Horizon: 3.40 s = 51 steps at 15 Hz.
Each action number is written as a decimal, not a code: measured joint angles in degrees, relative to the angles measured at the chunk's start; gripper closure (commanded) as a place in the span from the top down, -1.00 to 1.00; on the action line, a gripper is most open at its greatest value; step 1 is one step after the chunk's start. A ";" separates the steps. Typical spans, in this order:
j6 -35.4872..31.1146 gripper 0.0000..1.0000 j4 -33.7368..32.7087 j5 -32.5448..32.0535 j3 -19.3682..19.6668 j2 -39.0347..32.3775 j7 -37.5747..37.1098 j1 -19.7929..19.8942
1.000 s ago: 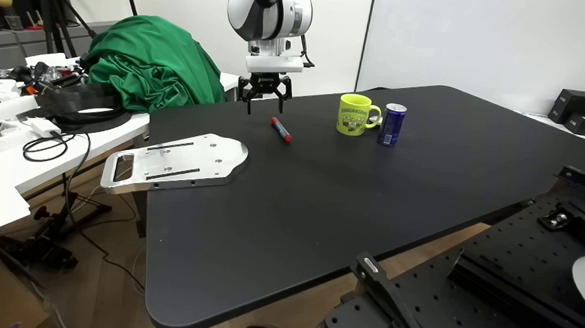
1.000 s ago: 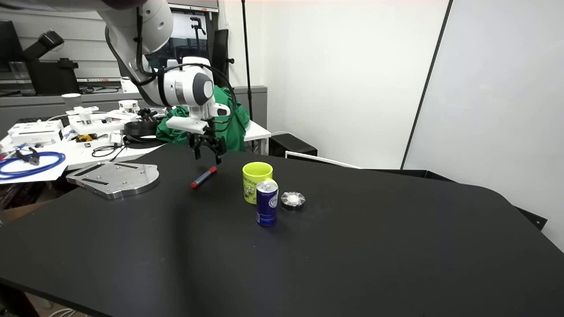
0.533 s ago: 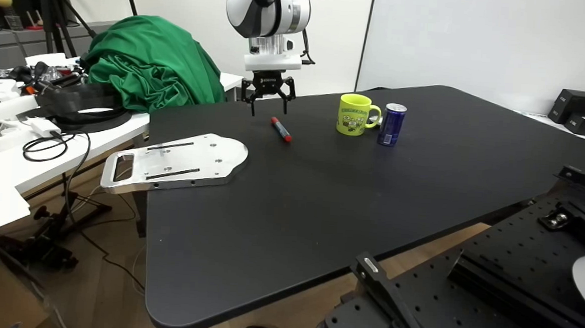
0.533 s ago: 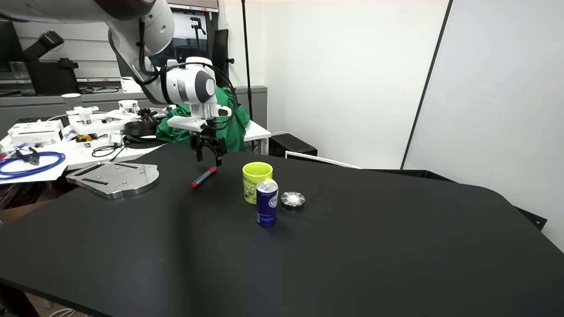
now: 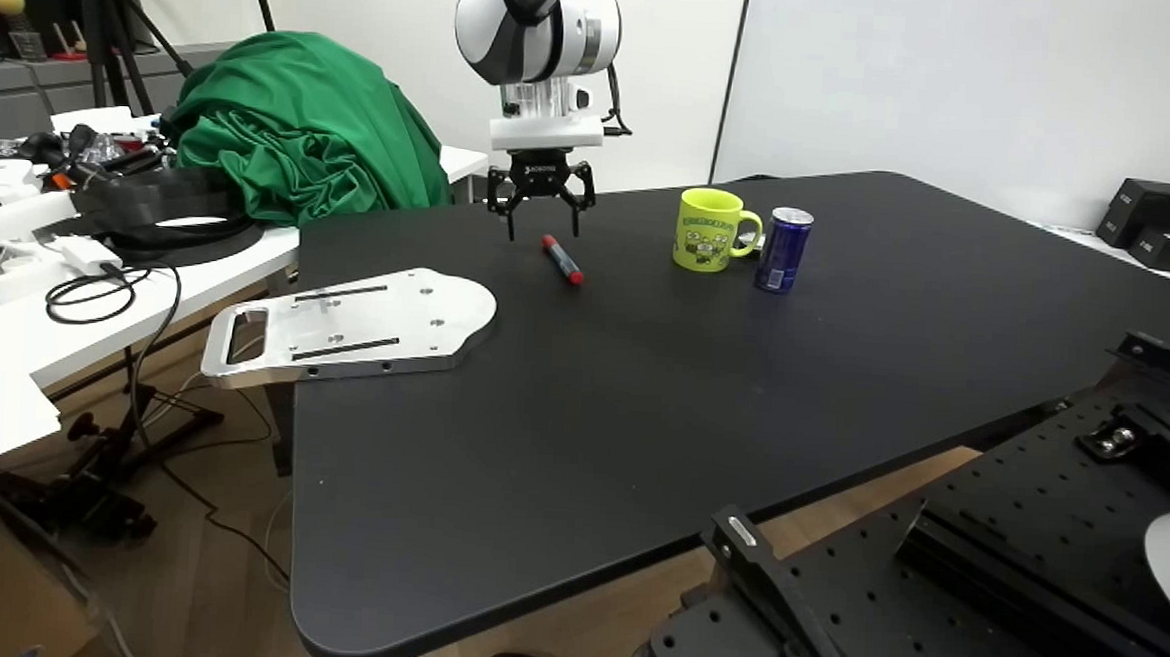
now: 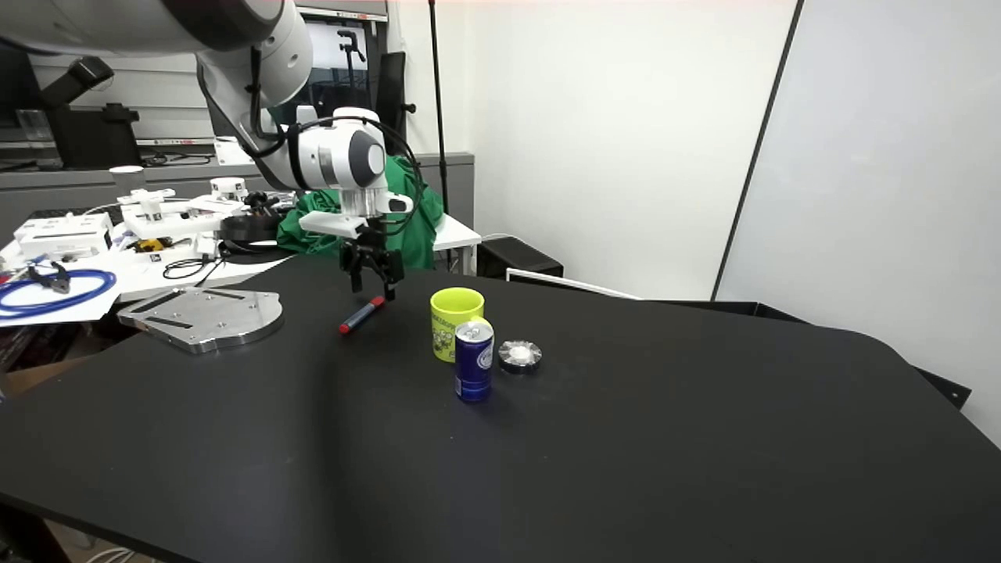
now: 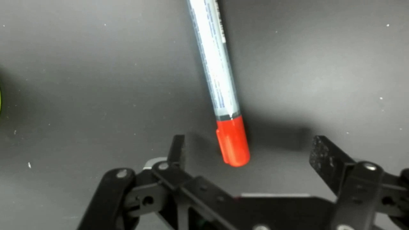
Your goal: Put the marker in the mug
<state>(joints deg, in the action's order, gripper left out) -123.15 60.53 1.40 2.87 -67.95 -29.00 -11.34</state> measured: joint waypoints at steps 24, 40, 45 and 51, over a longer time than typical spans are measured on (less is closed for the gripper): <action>5.24 0.07 -5.23 0.97 -0.06 -1.28 -0.54 0.71; 7.84 0.27 -5.19 0.97 -0.11 -2.15 -0.52 0.43; 7.92 -0.57 -5.22 0.98 -0.01 -2.63 -0.51 0.95; 8.00 -0.89 -5.34 1.08 0.01 -2.57 -0.52 1.09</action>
<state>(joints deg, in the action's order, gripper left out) -115.14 55.19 2.48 2.88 -70.52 -29.53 -10.25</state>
